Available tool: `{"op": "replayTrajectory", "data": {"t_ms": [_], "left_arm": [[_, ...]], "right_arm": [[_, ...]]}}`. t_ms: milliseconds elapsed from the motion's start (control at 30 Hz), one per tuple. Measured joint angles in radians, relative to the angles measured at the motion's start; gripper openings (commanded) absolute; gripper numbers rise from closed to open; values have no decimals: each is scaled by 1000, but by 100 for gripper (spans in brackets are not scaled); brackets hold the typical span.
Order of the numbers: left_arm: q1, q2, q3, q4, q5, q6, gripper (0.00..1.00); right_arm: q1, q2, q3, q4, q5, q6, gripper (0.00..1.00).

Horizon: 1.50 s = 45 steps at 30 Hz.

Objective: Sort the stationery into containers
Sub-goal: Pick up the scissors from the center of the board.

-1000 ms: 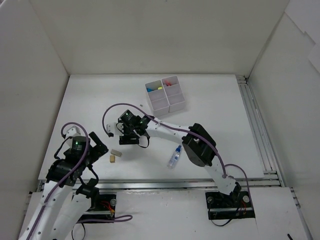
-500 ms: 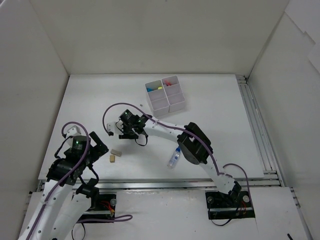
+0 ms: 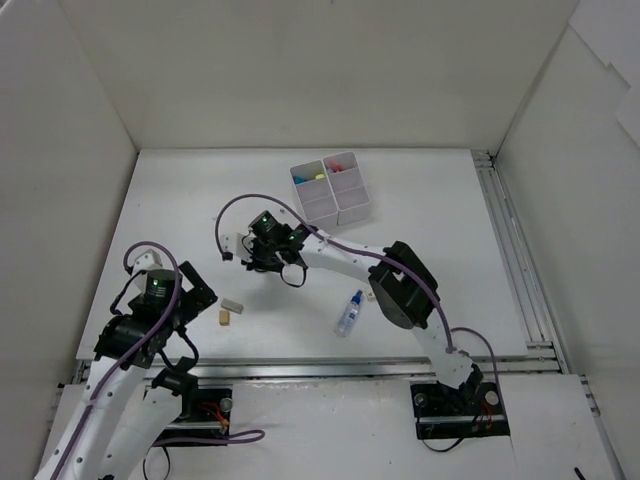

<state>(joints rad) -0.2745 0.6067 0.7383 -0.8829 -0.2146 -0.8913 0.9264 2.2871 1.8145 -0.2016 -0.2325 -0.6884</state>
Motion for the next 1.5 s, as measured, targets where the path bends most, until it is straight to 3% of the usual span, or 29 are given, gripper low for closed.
{"op": "replayTrajectory", "data": {"t_ms": [167, 333, 400, 533, 767, 1200, 1433, 1500], "left_arm": [[0, 39, 0, 25, 3, 2, 99], [0, 60, 0, 29, 8, 2, 99], [0, 54, 0, 30, 7, 2, 99], [0, 30, 0, 27, 6, 6, 99], [0, -11, 8, 23, 23, 21, 99], [0, -43, 8, 3, 26, 22, 99], [0, -45, 8, 3, 26, 22, 100], [0, -44, 8, 3, 25, 22, 100]], "right_arm": [[-22, -154, -88, 124, -41, 56, 5], [-50, -207, -56, 172, -100, 99, 25], [-58, -203, -53, 150, -124, 98, 31], [-61, -155, -26, 58, -171, 79, 32], [-39, 18, 118, -113, -181, 57, 44], [5, 86, 164, -225, -98, 56, 54], [12, 156, 270, -251, -57, 60, 52], [12, 169, 294, -254, -51, 60, 46]]}}
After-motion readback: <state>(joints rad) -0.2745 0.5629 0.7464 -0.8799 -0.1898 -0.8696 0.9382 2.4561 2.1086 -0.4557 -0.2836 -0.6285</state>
